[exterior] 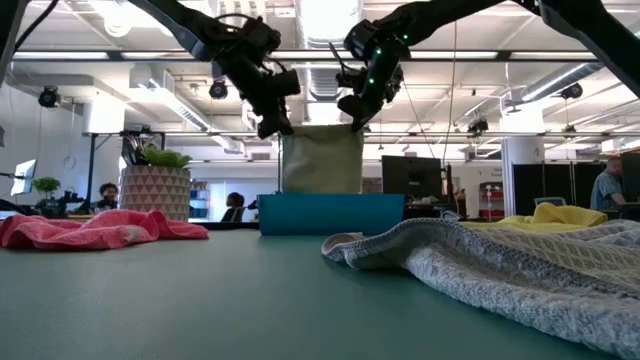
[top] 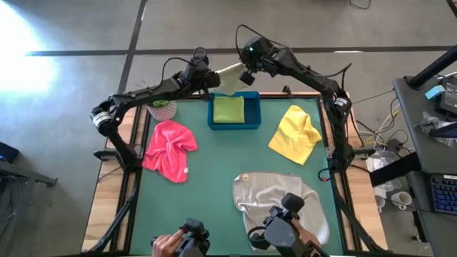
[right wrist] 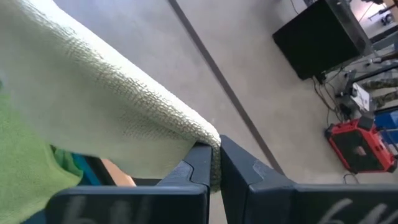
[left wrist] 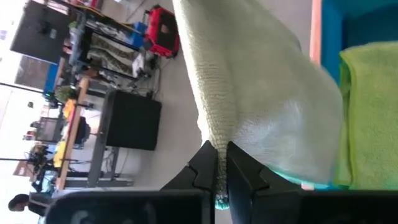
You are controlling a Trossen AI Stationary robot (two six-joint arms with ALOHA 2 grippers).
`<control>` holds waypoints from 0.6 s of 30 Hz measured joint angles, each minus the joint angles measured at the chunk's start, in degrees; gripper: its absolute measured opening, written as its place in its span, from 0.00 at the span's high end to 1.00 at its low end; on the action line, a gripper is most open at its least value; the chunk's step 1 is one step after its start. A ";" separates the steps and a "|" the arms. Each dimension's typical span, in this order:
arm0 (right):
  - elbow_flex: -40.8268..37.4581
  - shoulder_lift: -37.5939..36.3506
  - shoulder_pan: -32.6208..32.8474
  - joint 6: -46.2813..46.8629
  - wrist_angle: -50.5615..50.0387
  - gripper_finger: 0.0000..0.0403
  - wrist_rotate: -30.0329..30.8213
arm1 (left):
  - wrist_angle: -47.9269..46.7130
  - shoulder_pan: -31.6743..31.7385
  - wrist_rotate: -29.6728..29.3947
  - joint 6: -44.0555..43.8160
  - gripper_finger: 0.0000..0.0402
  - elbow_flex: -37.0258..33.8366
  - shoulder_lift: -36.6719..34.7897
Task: Fold microfiber towels
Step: Put the folded light green microfiber towel into the blue bin
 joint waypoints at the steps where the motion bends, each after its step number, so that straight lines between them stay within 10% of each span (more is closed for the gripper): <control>1: -0.01 0.00 0.00 -0.07 -0.04 0.98 0.09 | 0.02 0.06 -0.06 0.00 1.00 -0.01 0.65; 18: 2.09 0.04 -0.83 -2.85 4.66 0.98 2.14 | 1.68 1.76 -2.61 6.29 1.00 6.06 1.86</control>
